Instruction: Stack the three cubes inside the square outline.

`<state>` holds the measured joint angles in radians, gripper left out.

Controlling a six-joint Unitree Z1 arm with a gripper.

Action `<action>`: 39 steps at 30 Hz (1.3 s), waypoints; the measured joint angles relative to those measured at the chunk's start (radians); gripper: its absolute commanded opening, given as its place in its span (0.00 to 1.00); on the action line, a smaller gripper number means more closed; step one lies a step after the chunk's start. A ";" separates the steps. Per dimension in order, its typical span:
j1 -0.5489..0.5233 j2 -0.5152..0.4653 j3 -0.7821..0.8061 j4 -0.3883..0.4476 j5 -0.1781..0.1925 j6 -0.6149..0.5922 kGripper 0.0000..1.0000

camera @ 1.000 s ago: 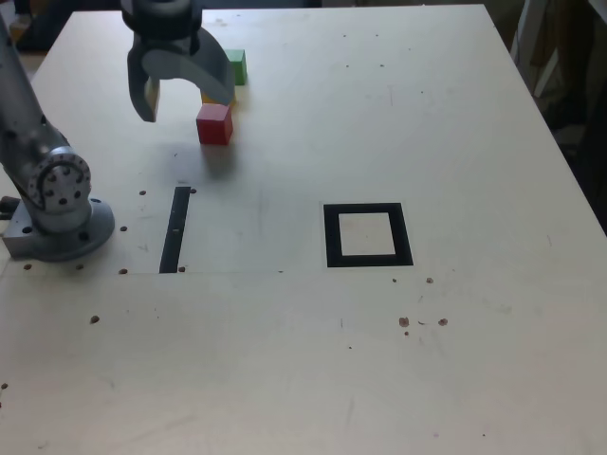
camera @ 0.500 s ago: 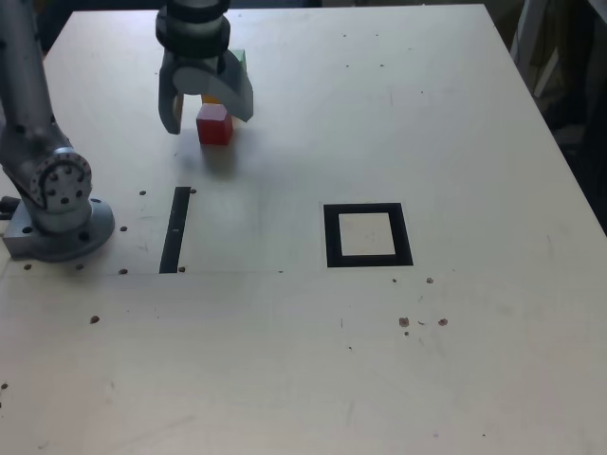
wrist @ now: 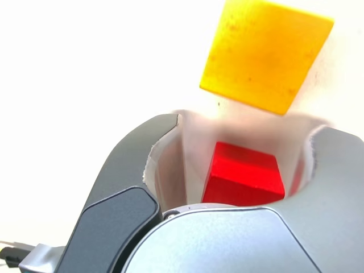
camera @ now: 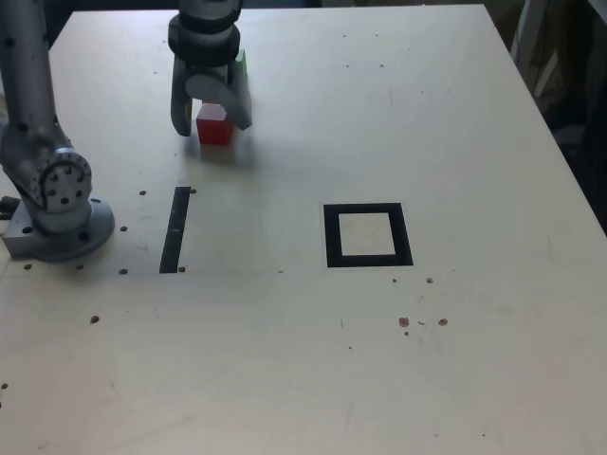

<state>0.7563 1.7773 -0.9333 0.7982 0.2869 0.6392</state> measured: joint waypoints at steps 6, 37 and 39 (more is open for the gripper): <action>0.000 -0.002 0.006 0.000 0.005 -0.001 0.38; -0.530 -0.017 -0.280 0.299 -0.127 -0.393 0.38; -0.554 -0.007 -0.299 0.310 -0.132 -0.409 0.38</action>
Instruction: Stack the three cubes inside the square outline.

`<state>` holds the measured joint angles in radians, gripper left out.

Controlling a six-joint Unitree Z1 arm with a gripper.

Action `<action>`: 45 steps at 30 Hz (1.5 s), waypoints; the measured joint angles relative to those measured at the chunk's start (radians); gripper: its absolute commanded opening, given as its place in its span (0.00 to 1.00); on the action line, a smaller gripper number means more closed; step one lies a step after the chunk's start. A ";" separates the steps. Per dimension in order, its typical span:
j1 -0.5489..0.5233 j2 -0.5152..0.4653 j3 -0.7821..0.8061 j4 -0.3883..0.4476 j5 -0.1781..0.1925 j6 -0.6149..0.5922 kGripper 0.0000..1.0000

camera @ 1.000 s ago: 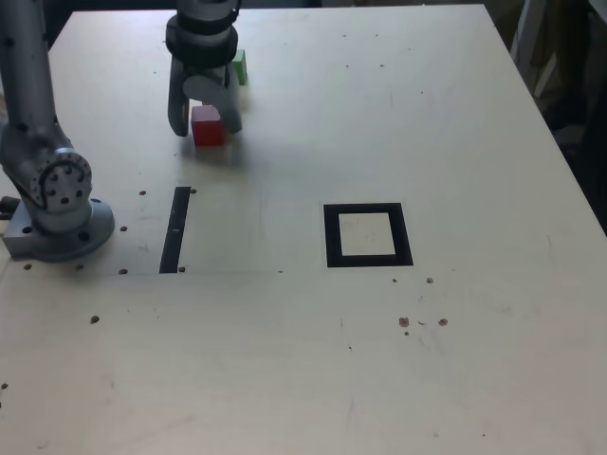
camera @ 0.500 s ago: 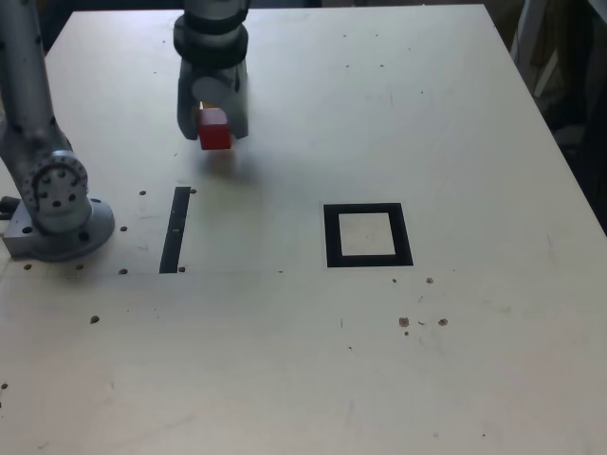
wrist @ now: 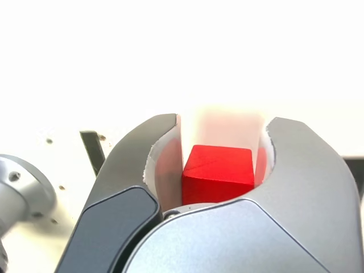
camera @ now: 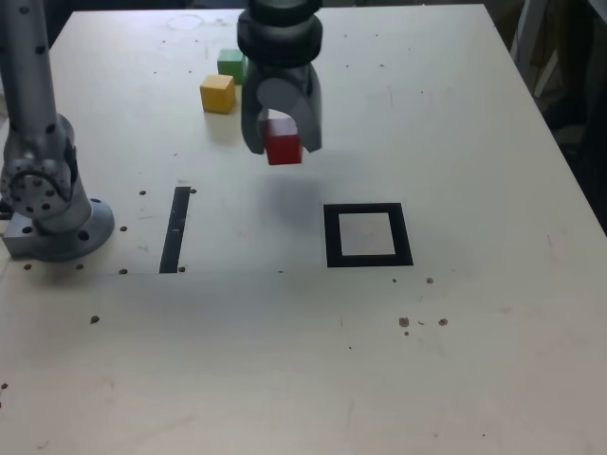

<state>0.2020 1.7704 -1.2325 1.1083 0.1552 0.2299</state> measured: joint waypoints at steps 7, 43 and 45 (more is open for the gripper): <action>-0.113 0.069 -0.096 0.062 -0.038 -0.132 0.38; -0.248 0.313 -0.297 0.098 -0.039 -0.259 0.39; -0.249 0.319 -0.300 0.095 -0.039 -0.259 0.39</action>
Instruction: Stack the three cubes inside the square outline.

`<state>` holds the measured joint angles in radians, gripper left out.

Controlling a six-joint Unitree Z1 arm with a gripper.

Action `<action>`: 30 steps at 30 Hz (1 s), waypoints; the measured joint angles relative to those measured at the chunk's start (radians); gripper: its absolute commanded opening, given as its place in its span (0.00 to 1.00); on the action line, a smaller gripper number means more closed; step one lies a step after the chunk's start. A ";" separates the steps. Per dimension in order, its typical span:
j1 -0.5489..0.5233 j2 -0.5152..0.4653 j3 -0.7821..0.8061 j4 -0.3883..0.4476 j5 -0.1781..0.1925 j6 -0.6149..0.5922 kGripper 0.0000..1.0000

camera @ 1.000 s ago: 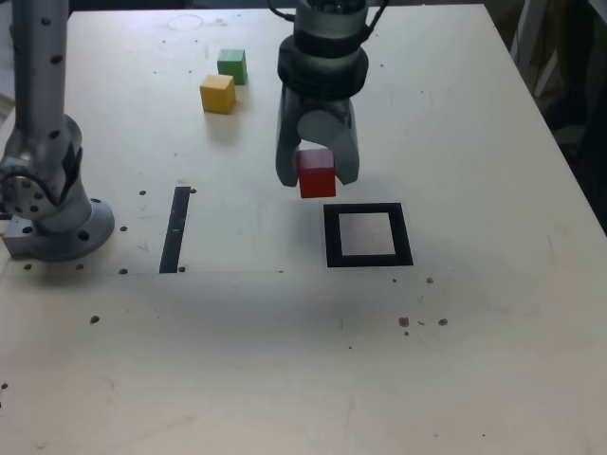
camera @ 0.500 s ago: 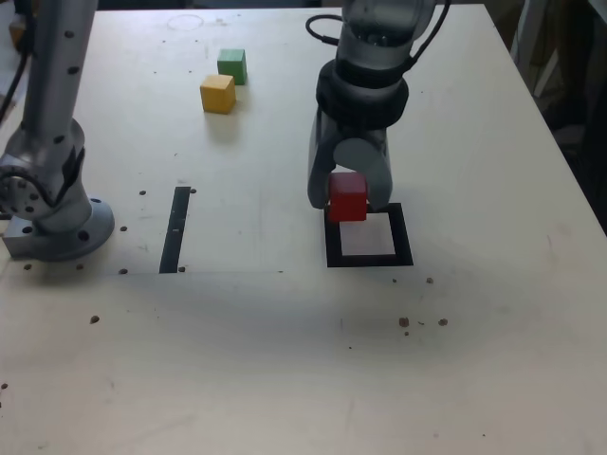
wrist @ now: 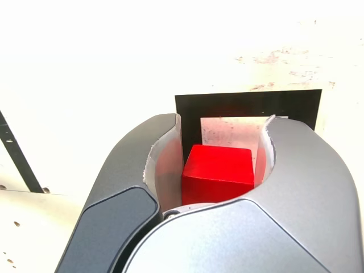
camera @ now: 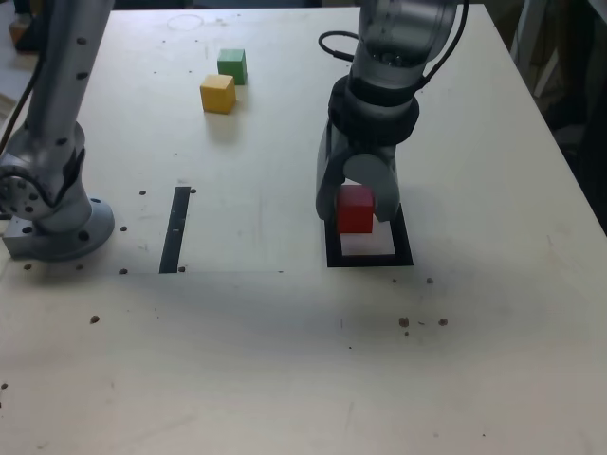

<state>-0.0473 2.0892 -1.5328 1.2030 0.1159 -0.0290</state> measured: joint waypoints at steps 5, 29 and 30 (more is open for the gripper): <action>-0.001 0.022 -0.004 -0.008 -0.001 0.000 0.42; 0.000 -0.009 0.017 0.006 0.021 0.022 0.99; 0.004 -0.022 0.023 0.015 0.028 0.022 0.99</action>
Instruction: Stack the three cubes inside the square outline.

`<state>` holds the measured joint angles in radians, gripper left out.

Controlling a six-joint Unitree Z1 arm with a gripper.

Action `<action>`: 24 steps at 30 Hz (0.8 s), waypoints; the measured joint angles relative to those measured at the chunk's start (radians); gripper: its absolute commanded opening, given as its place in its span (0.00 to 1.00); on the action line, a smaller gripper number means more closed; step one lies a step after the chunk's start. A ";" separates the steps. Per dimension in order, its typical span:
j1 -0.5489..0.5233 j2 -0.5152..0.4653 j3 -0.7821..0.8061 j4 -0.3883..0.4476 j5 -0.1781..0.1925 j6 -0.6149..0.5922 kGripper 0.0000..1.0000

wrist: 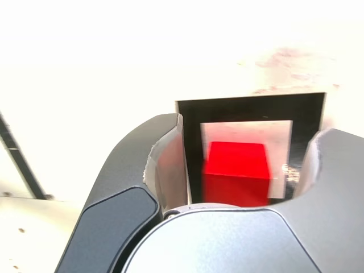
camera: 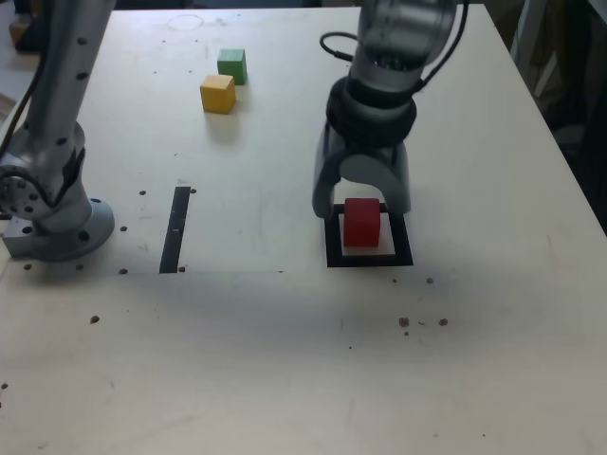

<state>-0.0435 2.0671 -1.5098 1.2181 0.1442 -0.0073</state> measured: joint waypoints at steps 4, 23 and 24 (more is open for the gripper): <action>0.031 -0.060 0.033 0.053 0.034 0.003 0.99; 0.427 -0.298 0.296 0.088 0.194 0.416 0.99; 0.445 -0.301 0.296 0.088 0.204 0.448 0.99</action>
<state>0.4014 1.7658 -1.2134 1.3063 0.3480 0.4406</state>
